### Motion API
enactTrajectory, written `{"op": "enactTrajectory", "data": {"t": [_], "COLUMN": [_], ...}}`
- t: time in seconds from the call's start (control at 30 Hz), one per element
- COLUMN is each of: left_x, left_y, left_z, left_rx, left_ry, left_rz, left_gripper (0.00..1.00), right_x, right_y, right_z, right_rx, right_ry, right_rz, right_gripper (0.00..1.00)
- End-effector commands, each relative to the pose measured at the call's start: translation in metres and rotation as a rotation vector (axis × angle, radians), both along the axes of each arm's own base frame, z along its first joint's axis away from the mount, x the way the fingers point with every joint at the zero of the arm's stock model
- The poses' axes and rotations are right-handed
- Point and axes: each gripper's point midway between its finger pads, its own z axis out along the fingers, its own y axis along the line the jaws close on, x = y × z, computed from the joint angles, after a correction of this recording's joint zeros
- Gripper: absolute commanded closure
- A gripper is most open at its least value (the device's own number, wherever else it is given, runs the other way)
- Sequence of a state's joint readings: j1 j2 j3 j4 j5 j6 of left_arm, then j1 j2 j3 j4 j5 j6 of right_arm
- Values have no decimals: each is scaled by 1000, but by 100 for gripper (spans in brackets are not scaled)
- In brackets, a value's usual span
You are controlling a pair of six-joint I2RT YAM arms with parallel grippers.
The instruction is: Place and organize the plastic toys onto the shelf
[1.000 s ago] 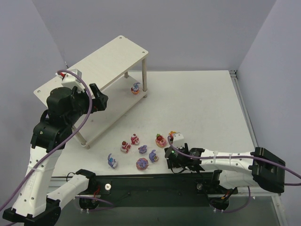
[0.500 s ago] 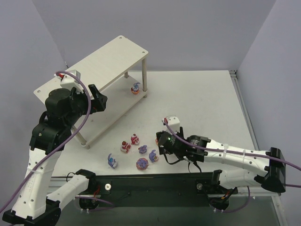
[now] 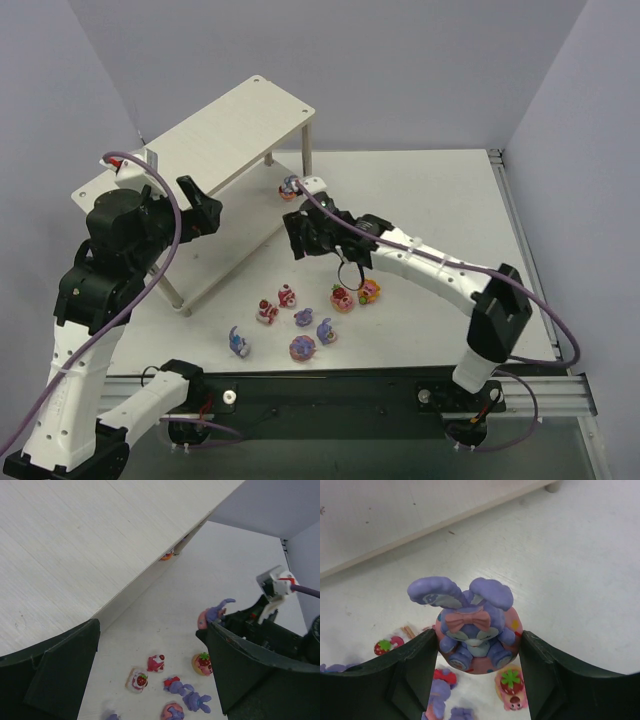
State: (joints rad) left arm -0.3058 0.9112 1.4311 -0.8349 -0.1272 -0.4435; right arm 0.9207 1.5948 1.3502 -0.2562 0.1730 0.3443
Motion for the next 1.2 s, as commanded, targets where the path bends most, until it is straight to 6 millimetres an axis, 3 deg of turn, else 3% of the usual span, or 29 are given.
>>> {"op": "enactTrajectory", "data": {"t": [0.0, 0.07, 0.1, 0.33, 0.43, 0.57, 0.6, 0.63, 0.8, 0.87, 1.17], "left_x": [-4, -2, -2, 4, 6, 9, 9, 9, 11, 13, 14], "left_y": [-1, -2, -2, -9, -12, -14, -14, -15, -15, -15, -16], "left_z": [23, 22, 21, 18, 14, 10, 9, 8, 5, 4, 1], "left_rx": [-66, -70, -69, -77, -75, -70, -70, -69, -66, -64, -58], "left_ry": [-56, -51, -49, -33, -17, -7, -4, -1, 0, 3, 8], "left_rz": [9, 7, 9, -14, -22, -29, -28, -31, -29, -29, -34], "left_gripper": [3, 3, 3, 3, 3, 3, 3, 3, 3, 3, 3], "right_x": [35, 48, 56, 85, 96, 111, 116, 120, 134, 138, 142], "right_y": [63, 79, 86, 117, 129, 138, 140, 142, 149, 151, 149], "right_z": [17, 25, 11, -9, -7, -7, -15, -9, -19, -18, -49], "right_rx": [91, 111, 96, 112, 158, 169, 161, 169, 171, 176, 104], "right_ry": [-60, -86, -77, -119, -145, -176, -169, -182, -180, -180, -141], "right_rz": [170, 179, 180, 197, 207, 217, 216, 215, 218, 220, 232], "right_gripper": [93, 93, 93, 93, 92, 92, 92, 91, 84, 83, 82]}}
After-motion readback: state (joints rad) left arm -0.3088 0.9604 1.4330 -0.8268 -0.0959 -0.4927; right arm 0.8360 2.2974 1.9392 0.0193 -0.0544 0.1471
